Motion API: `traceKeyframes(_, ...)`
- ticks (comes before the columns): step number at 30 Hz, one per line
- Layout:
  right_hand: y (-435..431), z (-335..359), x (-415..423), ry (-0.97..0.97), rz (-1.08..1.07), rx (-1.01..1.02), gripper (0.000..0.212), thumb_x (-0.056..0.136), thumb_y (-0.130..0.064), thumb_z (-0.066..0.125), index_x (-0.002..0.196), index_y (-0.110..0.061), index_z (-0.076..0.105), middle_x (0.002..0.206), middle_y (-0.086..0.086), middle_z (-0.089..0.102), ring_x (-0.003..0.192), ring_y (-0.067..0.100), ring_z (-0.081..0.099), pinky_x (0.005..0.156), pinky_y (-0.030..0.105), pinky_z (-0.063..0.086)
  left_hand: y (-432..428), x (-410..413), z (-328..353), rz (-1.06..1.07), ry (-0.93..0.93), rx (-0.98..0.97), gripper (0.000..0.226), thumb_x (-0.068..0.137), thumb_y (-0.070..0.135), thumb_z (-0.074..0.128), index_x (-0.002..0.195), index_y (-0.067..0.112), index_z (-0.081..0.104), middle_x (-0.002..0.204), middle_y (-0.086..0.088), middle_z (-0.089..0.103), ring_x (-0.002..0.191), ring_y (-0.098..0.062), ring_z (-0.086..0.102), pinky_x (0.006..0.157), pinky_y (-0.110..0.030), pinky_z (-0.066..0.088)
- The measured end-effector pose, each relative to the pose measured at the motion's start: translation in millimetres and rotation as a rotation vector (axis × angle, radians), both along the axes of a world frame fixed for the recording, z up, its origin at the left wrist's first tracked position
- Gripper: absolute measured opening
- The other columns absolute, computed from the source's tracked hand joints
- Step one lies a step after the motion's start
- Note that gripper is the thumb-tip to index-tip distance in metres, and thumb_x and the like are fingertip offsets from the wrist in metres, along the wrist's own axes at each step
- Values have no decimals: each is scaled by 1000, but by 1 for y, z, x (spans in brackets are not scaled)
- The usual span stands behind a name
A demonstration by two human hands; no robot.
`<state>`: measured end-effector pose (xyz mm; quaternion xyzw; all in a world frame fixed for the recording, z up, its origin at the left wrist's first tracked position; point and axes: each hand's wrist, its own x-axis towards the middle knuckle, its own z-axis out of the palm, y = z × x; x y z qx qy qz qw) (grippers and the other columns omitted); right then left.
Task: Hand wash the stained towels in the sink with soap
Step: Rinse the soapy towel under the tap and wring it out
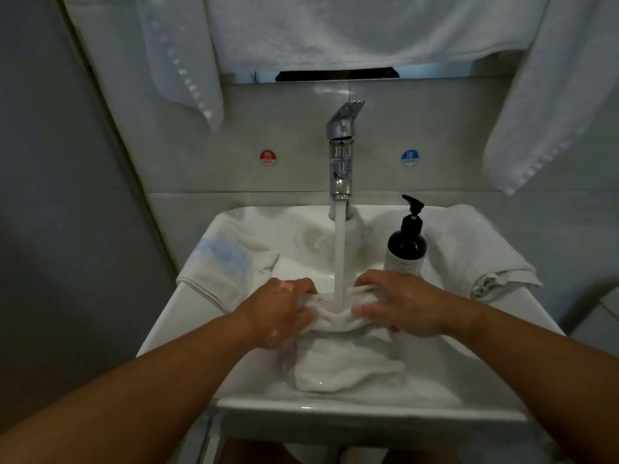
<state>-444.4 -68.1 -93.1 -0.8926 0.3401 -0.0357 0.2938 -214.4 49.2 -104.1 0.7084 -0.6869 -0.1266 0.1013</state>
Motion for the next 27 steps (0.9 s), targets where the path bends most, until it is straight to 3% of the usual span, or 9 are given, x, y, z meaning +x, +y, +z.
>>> traceKeyframes(2, 1, -4, -1, 102, 74, -129, 46, 83, -41, 79, 120, -37, 52, 105, -15, 62, 91, 5, 59, 75, 20, 44, 0, -1, 0, 31, 65, 11, 31, 99, 41, 57, 126, 25, 57, 118, 1, 65, 105, -21, 61, 89, -31, 50)
traceKeyframes(5, 0, -3, 2, 74, 36, -274, 31, 87, -38, 75, 102, -37, 48, 94, -13, 58, 87, 11, 56, 71, 23, 41, 0, -6, 4, 15, 111, -12, 27, 100, 39, 56, 121, 23, 57, 120, 3, 62, 105, -19, 59, 91, -32, 50)
traceKeyframes(8, 0, 5, 3, -58, -7, -225, 17, 93, -36, 69, 94, -33, 52, 89, -13, 60, 83, 13, 59, 73, 30, 49, 1, -3, 11, 57, 205, -121, 5, 101, 33, 55, 100, 29, 52, 100, 3, 63, 88, -17, 58, 71, -28, 48)
traceKeyframes(10, 1, 10, 2, -112, -16, -209, 15, 96, -34, 66, 92, -33, 51, 87, -9, 61, 80, 14, 59, 73, 34, 52, 1, -2, 14, 82, 232, -203, 10, 100, 27, 56, 94, 30, 50, 91, 3, 62, 80, -17, 57, 63, -25, 44)
traceKeyframes(14, 5, 19, 2, -257, -50, -212, 21, 96, -31, 66, 86, -37, 49, 78, -9, 60, 68, 4, 58, 58, 18, 40, 4, -3, 21, 103, 314, -349, 7, 99, 22, 60, 98, 28, 60, 85, 9, 62, 72, -8, 55, 60, -15, 41)
traceKeyframes(18, 5, 36, 1, -414, -81, -152, 12, 94, -28, 71, 90, -33, 60, 71, -16, 61, 65, -1, 56, 59, 15, 41, 8, 1, 39, 69, 430, -391, 13, 98, 21, 63, 97, 32, 69, 87, 9, 68, 80, -10, 61, 68, -22, 49)
traceKeyframes(22, 6, 71, -2, -428, -46, -70, 6, 93, -27, 72, 95, -29, 67, 75, -15, 68, 67, 1, 63, 61, 19, 47, 12, 2, 77, 19, 370, -417, 11, 98, 23, 62, 98, 31, 70, 91, 11, 68, 84, -7, 61, 69, -19, 49)
traceKeyframes(27, 3, 134, -3, -466, -48, -228, 7, 91, -26, 73, 96, -27, 69, 77, -3, 67, 65, 6, 61, 62, 25, 48, 3, 3, 138, 29, 214, -556, 5, 94, 28, 68, 97, 27, 73, 81, 4, 67, 70, -12, 61, 61, -31, 48)
